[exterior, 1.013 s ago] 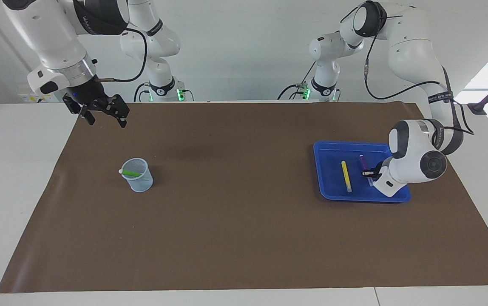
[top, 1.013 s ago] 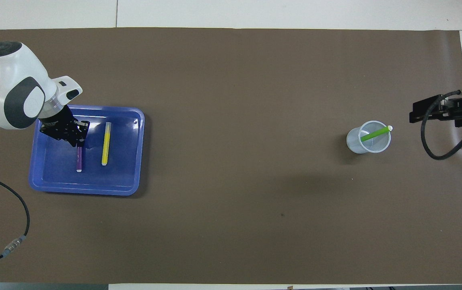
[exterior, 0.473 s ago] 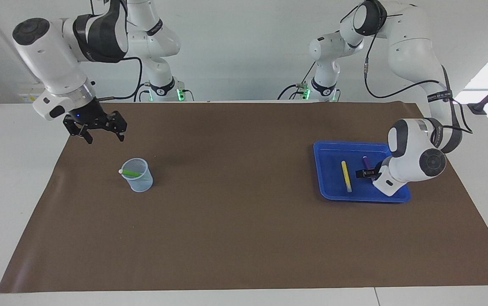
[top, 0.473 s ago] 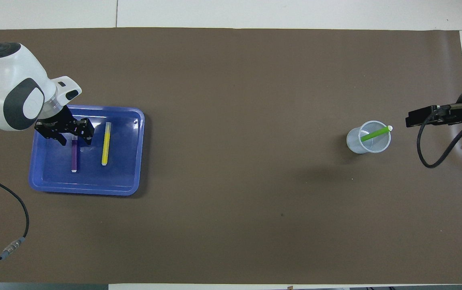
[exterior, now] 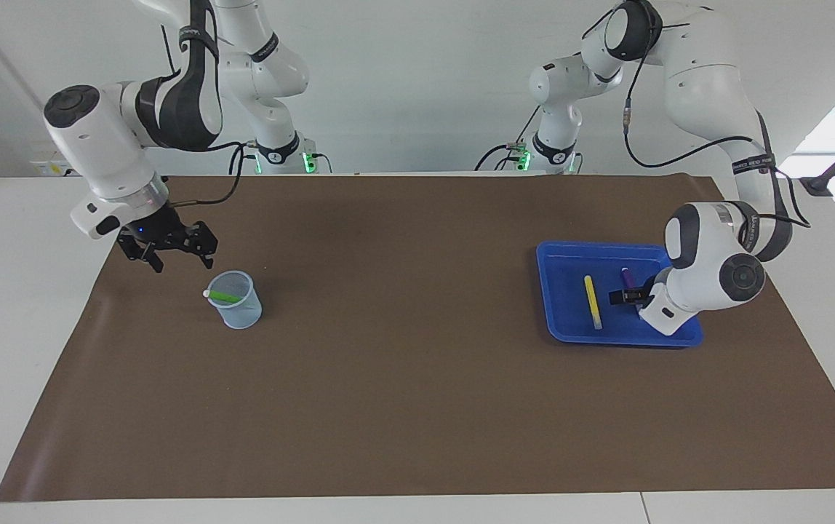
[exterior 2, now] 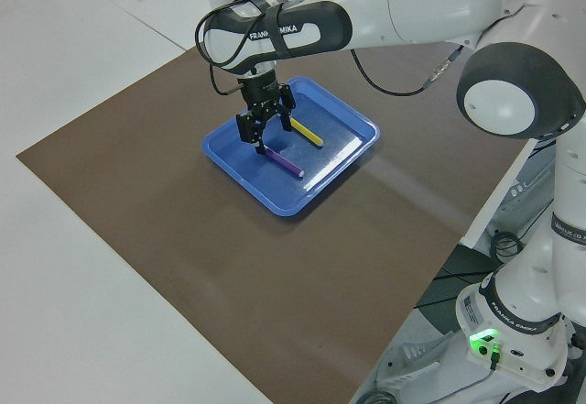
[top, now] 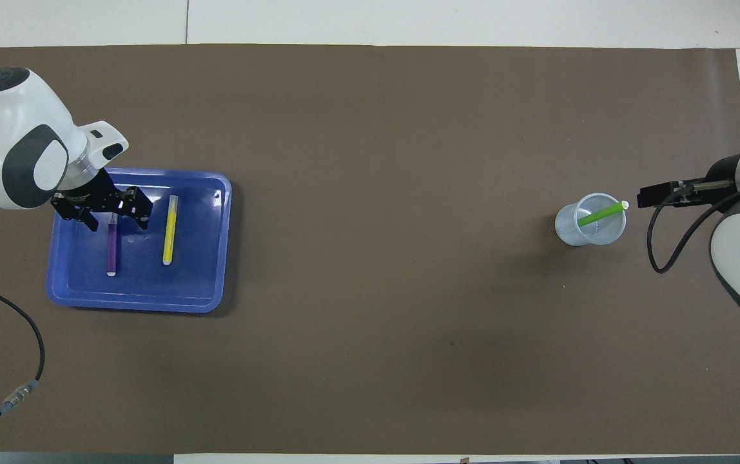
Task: Right arm passes pens to left for tray arrangement
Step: 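Release the purple pen and raise the left gripper while the right gripper reaches the cup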
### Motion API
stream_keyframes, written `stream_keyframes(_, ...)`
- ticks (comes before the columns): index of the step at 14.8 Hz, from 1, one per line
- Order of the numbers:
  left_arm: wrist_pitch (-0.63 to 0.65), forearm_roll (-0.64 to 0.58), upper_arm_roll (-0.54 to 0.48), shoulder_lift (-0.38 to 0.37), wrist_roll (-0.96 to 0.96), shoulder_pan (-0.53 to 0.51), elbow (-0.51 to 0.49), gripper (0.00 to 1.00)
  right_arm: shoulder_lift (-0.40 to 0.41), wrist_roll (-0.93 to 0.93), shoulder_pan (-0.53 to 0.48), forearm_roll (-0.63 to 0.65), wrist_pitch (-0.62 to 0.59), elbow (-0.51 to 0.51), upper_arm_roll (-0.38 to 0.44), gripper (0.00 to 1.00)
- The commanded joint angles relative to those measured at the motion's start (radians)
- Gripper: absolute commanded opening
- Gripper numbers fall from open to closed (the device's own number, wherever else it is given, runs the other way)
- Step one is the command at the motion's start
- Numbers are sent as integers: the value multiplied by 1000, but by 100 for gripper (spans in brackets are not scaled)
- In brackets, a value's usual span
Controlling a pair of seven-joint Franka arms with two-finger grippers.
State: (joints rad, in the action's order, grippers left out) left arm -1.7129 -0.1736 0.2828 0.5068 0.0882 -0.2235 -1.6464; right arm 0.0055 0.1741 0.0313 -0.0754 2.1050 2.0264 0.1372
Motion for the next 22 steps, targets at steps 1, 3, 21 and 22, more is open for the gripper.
stream_keyframes(1,13,-7,4,-33,-18,-4,-7,100,17,36,-7,-47,70,60,-1,100)
stream_keyframes(3,42,18,29,-60,-15,-5,20,100,42,50,-5,-70,105,64,-1,100)
stream_keyframes(21,36,867,19,-520,481,-43,-137,100,62,48,4,-73,173,97,-21,33)
stream_keyframes(22,13,876,19,-539,482,-50,-168,100,62,48,4,-73,174,97,-24,30)
